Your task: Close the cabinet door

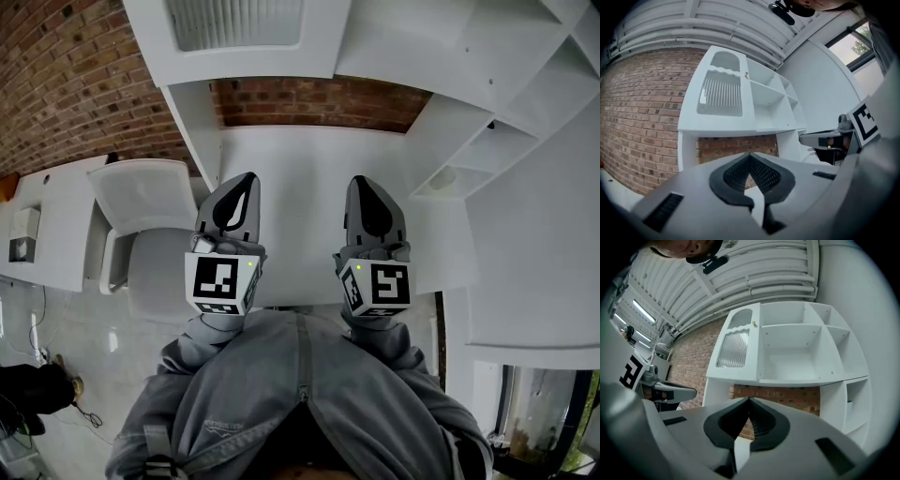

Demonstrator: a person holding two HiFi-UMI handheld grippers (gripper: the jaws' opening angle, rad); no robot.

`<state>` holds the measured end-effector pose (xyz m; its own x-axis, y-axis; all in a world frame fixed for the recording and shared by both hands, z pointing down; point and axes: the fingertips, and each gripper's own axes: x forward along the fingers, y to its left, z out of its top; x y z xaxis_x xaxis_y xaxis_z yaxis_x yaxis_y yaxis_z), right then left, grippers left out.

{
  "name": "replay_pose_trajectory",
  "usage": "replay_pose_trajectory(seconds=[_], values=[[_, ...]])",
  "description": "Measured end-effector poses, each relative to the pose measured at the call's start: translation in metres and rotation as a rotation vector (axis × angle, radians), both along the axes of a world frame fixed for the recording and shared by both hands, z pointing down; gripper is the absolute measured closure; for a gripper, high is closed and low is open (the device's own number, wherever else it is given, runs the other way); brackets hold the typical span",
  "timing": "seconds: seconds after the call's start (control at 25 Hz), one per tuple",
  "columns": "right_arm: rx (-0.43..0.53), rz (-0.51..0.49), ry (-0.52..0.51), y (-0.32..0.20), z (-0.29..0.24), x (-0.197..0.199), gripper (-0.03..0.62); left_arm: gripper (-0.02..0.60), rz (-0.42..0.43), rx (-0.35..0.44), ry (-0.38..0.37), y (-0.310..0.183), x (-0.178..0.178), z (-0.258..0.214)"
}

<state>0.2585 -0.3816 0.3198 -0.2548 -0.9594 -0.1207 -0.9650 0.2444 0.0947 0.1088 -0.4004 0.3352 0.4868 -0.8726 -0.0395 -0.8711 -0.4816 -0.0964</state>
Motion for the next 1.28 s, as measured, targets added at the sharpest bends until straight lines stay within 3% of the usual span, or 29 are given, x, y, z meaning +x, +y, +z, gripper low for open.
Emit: replay_pose_trajectory(seconds=[0.44,1.28], values=[[-0.019,-0.037,-0.02,-0.003,0.013,-0.018,0.568,0.578,0.015,-0.005,-0.005,0.006,0.003,0.009],[-0.02,-0.05,-0.003,-0.008,0.017,-0.012,0.568,0.578,0.023,0.007,0.0,0.001,0.013,0.007]])
